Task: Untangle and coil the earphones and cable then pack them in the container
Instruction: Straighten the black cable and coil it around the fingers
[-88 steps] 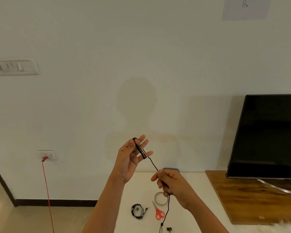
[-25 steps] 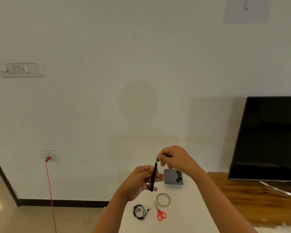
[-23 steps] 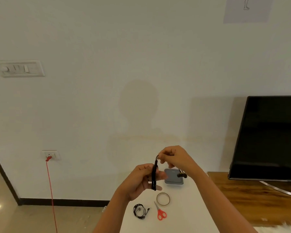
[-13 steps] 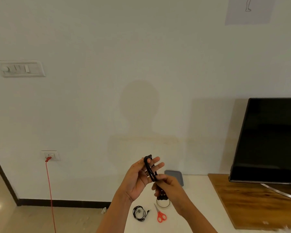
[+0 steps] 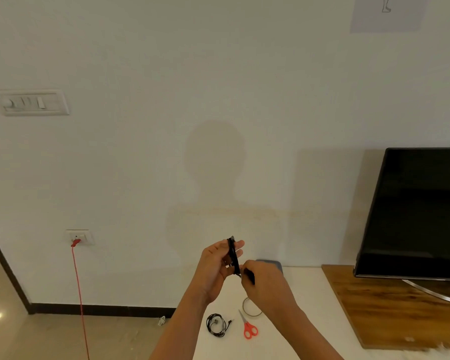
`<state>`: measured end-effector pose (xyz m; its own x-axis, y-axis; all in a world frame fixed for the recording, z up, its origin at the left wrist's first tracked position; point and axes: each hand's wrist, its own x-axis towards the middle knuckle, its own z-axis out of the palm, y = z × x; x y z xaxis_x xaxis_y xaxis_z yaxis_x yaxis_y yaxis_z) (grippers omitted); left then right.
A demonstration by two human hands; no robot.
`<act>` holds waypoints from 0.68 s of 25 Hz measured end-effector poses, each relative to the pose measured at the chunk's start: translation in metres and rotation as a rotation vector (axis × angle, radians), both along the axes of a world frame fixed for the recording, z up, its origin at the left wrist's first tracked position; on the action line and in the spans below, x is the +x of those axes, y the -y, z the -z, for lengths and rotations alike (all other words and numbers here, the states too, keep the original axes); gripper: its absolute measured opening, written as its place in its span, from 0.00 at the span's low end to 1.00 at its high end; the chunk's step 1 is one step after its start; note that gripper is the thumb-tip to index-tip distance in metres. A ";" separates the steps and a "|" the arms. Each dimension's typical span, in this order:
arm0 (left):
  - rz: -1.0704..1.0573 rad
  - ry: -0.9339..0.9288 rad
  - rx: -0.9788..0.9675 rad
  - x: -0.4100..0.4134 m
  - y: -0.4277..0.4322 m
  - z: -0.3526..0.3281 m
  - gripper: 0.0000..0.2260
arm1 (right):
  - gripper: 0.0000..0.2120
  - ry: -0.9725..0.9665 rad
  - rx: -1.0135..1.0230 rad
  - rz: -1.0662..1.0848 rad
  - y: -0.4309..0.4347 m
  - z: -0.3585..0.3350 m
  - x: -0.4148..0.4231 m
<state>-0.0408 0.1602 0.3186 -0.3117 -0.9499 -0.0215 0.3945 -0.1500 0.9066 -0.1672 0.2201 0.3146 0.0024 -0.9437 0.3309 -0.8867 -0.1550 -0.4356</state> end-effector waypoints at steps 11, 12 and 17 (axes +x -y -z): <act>0.044 -0.038 0.009 0.002 -0.004 0.006 0.12 | 0.06 0.753 0.169 -0.121 0.015 -0.017 -0.011; 0.052 -0.038 -0.002 0.002 -0.005 0.006 0.13 | 0.06 0.802 0.203 -0.152 0.015 -0.018 -0.012; 0.100 -0.040 -0.054 0.004 -0.006 0.007 0.13 | 0.05 0.924 0.284 -0.185 0.017 -0.020 -0.012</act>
